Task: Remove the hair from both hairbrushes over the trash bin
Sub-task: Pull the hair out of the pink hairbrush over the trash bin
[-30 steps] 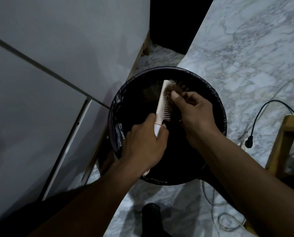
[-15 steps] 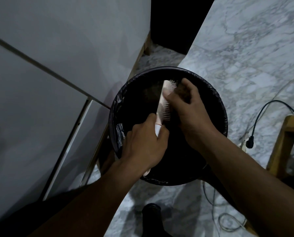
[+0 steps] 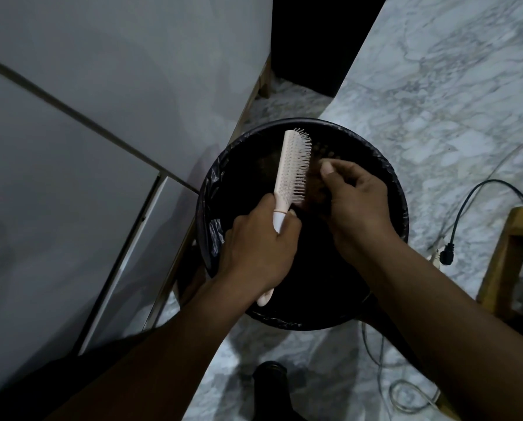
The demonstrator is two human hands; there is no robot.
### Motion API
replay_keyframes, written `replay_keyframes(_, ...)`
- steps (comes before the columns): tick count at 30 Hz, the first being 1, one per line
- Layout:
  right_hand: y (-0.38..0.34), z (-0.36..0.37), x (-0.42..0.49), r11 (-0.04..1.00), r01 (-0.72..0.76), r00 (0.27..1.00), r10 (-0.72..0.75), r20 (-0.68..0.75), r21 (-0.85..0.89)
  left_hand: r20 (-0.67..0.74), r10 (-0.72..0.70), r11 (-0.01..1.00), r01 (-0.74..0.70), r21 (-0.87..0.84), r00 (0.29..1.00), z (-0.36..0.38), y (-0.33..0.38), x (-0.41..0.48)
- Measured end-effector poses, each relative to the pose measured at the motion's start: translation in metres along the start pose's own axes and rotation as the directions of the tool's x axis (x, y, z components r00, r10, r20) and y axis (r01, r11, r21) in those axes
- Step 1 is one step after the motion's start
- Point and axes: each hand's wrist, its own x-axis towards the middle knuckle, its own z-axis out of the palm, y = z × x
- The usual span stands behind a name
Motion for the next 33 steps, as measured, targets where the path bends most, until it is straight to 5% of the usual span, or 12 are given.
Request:
replay_keyframes(3, -0.004, 0.001, 0.002, 0.974, -0.185, 0.977, 0.168, 0.132, 0.129, -0.007, -0.025, 1.000, 0.025, -0.002, 1.000, -0.003, 0.000, 0.001)
replay_keyframes(7, -0.004, 0.000, -0.001, 0.996, 0.015, 0.973, 0.005, 0.230, -0.084, 0.016, -0.025, 0.999, 0.024, 0.026, 1.000, -0.003, -0.002, 0.001)
replay_keyframes(11, -0.002, -0.003, -0.001, 0.969, 0.143, 0.984, -0.118, 0.130, -0.201, 0.021, -0.007, 1.000, 0.007, 0.028, 1.000, -0.002, -0.002, 0.002)
replay_keyframes(20, -0.007, -0.006, 0.005, 0.970, -0.236, 0.972, 0.236, 0.009, 0.065, 0.060, 0.003, 0.994, -0.009, 0.109, 0.998, -0.017, -0.001, 0.010)
replay_keyframes(26, -0.006, -0.005, -0.001, 0.940, 0.034, 0.997, -0.057, -0.059, -0.340, 0.031, -0.008, 0.958, -0.001, 0.288, 0.999, -0.018, -0.003, 0.007)
replay_keyframes(30, -0.009, -0.009, 0.002, 0.913, -0.066, 0.998, 0.059, -0.032, -0.402, 0.009, -0.013, 0.961, 0.010, 0.275, 1.000, -0.019, -0.005, 0.009)
replay_keyframes(33, -0.001, -0.007, 0.000, 0.742, -0.116, 0.985, 0.171, 0.018, -0.660, -0.007, 0.005, 0.964, -0.003, 0.267, 1.000, -0.019, -0.005, 0.009)
